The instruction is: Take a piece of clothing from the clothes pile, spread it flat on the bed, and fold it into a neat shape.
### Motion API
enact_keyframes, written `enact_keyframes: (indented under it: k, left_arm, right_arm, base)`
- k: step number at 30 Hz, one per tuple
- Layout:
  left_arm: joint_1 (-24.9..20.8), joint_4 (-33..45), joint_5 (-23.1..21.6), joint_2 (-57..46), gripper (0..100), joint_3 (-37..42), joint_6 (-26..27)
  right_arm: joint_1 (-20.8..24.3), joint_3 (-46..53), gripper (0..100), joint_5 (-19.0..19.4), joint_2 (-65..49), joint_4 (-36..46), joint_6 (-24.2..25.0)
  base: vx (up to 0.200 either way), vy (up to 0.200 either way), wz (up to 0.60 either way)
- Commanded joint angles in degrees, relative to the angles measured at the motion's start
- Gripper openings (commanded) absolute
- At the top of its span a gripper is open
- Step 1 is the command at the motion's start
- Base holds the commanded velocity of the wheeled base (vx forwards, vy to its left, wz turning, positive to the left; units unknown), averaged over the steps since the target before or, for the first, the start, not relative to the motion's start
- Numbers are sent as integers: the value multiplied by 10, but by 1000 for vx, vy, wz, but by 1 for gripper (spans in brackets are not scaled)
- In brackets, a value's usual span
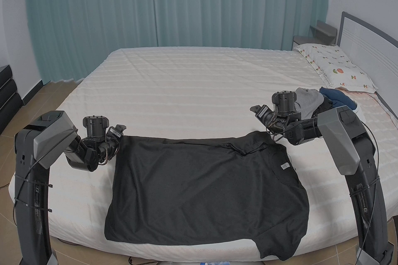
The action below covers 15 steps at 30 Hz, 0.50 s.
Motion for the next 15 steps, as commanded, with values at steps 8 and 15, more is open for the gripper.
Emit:
enact_keyframes:
  k: [8, 15]
  left_arm:
    - [0, -1, 2, -2, 100, 5, 2]
    - [0, -1, 2, -2, 100, 5, 3]
  right_arm:
    - [-18, -27, 0, -23, 40, -34, -49]
    - [-14, 149, 0, 18, -85, -36, -65]
  base:
    - [0, 0, 0]
    - [0, 0, 0]
